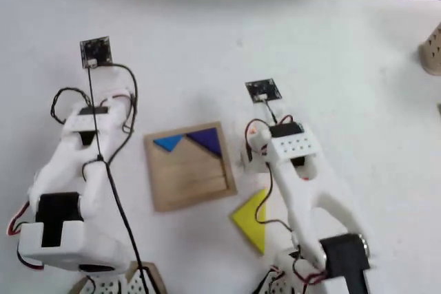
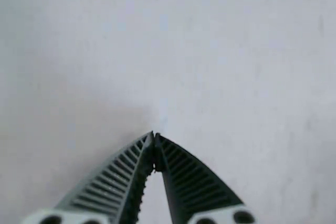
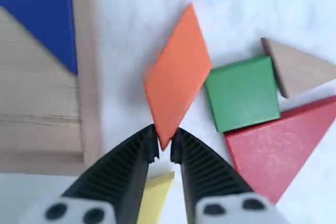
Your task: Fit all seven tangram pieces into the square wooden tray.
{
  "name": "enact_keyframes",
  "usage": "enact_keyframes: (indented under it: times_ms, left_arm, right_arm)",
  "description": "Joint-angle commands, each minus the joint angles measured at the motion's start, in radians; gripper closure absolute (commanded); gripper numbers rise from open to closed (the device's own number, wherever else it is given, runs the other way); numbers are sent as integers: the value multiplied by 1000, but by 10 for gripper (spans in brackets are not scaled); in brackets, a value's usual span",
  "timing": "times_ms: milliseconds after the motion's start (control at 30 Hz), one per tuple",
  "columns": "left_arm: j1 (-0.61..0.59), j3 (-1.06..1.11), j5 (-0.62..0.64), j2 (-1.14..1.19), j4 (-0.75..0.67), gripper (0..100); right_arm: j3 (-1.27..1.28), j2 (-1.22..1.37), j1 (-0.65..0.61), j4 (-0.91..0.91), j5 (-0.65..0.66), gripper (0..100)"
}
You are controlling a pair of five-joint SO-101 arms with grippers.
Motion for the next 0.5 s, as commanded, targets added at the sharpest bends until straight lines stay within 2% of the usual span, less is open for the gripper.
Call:
enact_keyframes:
  times_ms: [0,133,267,367,467]
  left_arm:
    - [-13,-69,-8,-4,5,976]
    - [-13,-69,-8,-2,3,976]
    - [-13,-71,-8,-2,3,976]
    - [-13,-71,-8,-2,3,976]
    - [-13,-71,-8,-2,3,976]
  right_arm:
    - [51,-150,-94,-12,34,981]
    - [152,-246,-231,-99,34,978]
    - [175,-292,-297,-110,35,978]
    - [176,-305,-271,-108,35,978]
    - [169,-305,-177,-117,35,975]
